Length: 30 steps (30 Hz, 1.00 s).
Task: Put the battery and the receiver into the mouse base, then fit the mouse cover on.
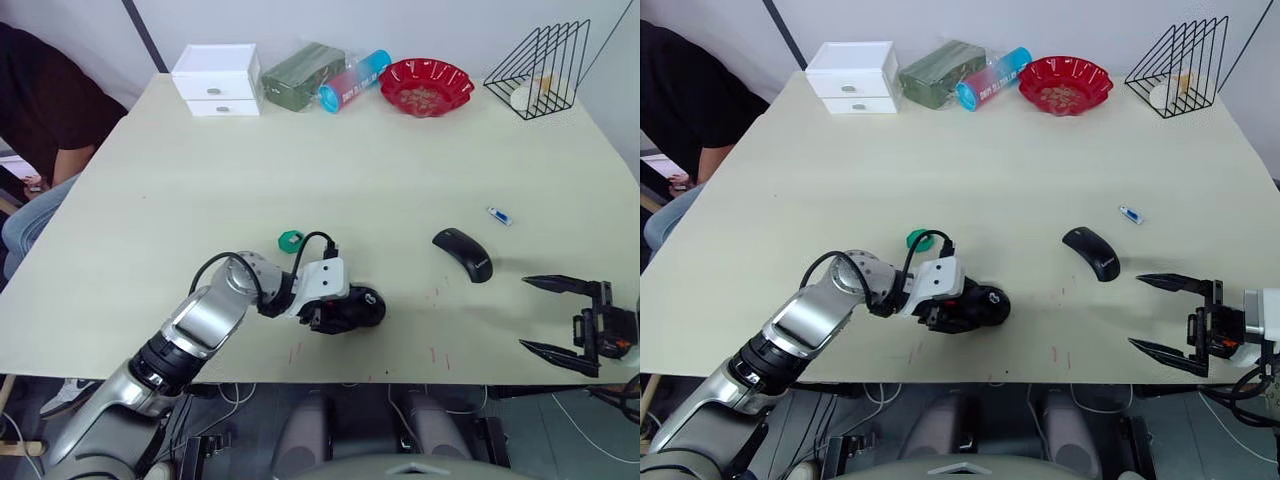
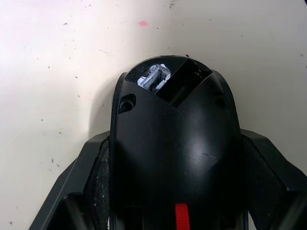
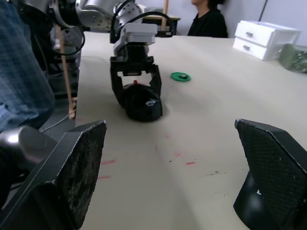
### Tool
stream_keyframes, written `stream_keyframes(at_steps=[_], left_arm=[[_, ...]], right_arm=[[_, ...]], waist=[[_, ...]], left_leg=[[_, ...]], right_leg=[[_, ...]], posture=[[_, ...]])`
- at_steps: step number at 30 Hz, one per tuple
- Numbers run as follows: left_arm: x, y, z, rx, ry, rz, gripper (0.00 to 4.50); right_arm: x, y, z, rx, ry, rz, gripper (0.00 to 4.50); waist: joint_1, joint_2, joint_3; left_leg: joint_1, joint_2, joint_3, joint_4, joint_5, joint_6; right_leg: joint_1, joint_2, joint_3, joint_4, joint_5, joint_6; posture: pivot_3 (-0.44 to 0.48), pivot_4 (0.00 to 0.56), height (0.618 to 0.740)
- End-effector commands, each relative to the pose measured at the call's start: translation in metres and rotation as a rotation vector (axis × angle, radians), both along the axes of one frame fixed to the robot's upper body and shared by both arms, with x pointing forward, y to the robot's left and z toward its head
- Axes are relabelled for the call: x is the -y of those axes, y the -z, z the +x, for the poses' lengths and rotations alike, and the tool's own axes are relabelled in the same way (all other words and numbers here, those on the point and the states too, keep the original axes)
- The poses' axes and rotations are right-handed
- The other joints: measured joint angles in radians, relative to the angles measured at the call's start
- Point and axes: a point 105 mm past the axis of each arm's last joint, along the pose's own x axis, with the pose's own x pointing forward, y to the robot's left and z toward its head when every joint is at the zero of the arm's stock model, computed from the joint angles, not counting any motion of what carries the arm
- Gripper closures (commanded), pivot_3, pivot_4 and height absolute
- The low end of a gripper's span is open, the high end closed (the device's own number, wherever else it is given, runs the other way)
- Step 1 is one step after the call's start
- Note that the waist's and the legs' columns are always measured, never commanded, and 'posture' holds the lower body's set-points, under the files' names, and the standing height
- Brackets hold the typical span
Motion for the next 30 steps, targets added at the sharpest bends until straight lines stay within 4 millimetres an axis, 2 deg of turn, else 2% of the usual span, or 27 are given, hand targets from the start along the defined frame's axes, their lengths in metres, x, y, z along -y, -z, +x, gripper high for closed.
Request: stream_keyframes(at_steps=[1,6,9,14,19,26,30], left_arm=[[0.000,0.007,-0.001,-0.013,0.008,0.025,1.52],[-0.001,0.008,-0.001,-0.022,0.006,0.032,1.52],[-0.002,0.008,0.000,-0.031,0.001,0.037,1.52],[-0.002,0.011,-0.001,-0.053,-0.004,0.046,1.52],[-0.001,0.010,-0.001,-0.068,-0.013,0.041,1.52],[-0.002,0.008,0.000,-0.050,-0.028,0.052,1.52],[-0.002,0.007,-0.002,-0.057,-0.041,0.051,1.52]], right_arm=[[0.000,-0.004,-0.001,0.022,-0.012,-0.015,0.00],[0.002,-0.002,0.002,-0.005,0.014,-0.026,0.00],[0.005,-0.002,0.012,-0.027,0.113,-0.018,0.00],[0.009,-0.005,0.016,-0.045,0.181,0.010,0.00],[0.028,-0.006,0.048,-0.100,0.420,0.041,0.00],[0.040,-0.004,0.086,-0.090,0.626,-0.006,0.00],[0.043,-0.003,0.105,-0.106,0.687,-0.021,0.00]], waist=[[0.002,0.000,0.000],[0.010,0.000,0.000],[0.011,0.001,0.000],[0.012,0.001,-0.001],[0.012,0.002,-0.001],[0.012,0.002,-0.001],[0.012,0.002,-0.001]], left_leg=[[0.000,0.000,0.000,0.000,0.000,0.000],[0.000,0.000,0.000,0.000,0.000,0.000],[0.000,0.000,0.000,0.000,0.000,0.000],[0.000,0.000,0.001,0.000,0.000,0.000],[0.000,0.000,0.001,0.000,0.000,0.000],[0.000,0.000,0.004,0.000,0.000,0.000],[0.000,0.000,0.005,0.000,0.000,0.000]], right_leg=[[0.000,0.000,0.000,0.000,0.000,0.000],[0.000,0.000,0.000,0.000,0.000,0.000],[0.000,0.000,0.001,0.000,0.000,0.000],[0.000,0.000,0.001,0.000,0.000,0.000],[0.000,0.000,0.001,0.000,0.000,0.000],[0.000,0.000,0.000,0.000,0.000,0.000],[0.000,0.000,0.001,0.000,0.000,0.000]], posture=[[0.000,0.150,0.740],[0.000,0.150,0.740],[0.000,0.150,0.740],[0.000,0.150,0.740],[0.000,0.150,0.740],[0.000,0.150,0.740],[0.000,0.150,0.740]])
